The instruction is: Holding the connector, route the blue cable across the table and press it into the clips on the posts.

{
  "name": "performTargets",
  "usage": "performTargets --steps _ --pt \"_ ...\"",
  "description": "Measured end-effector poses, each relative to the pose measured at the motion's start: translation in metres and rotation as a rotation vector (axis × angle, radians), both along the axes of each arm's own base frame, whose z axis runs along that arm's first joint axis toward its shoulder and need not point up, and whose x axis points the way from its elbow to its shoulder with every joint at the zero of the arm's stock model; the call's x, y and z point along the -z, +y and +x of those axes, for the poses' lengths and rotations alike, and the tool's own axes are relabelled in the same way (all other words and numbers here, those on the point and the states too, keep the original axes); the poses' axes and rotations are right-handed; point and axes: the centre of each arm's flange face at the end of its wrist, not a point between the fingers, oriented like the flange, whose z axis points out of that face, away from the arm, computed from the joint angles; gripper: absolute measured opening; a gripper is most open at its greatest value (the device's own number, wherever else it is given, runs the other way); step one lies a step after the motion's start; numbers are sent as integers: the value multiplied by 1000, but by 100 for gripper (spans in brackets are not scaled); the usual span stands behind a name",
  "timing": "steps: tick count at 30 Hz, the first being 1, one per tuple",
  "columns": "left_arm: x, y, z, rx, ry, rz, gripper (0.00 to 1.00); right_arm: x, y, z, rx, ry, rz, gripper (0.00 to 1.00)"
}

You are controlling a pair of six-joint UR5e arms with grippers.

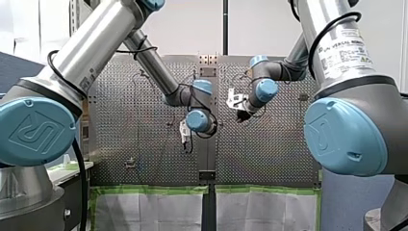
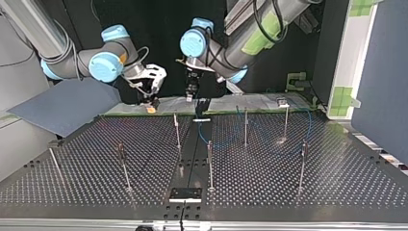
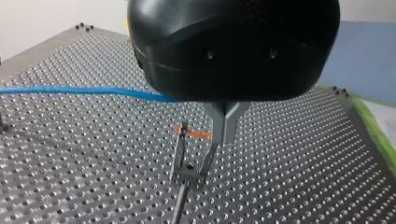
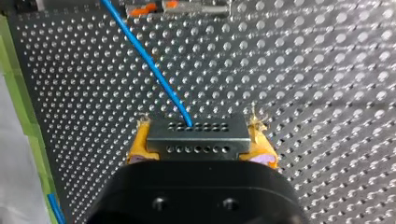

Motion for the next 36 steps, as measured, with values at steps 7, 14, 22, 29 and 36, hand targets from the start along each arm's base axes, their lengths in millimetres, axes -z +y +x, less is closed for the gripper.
performTargets --steps 7,14,22,29,36 --pt "-8 -3 23 8 -23 -35 0 19 -10 -6 16 9 19 0" --pt "5 -4 39 13 1 -22 0 19 -22 -9 26 -35 -11 0" --pt "10 -4 69 -5 -8 -35 0 34 -34 -13 23 -56 -11 0" --pt "2 9 93 -17 -19 -46 0 41 -42 -17 31 -63 -15 0" --pt "8 32 123 -18 -5 -42 0 49 -58 -17 31 -69 -16 0"
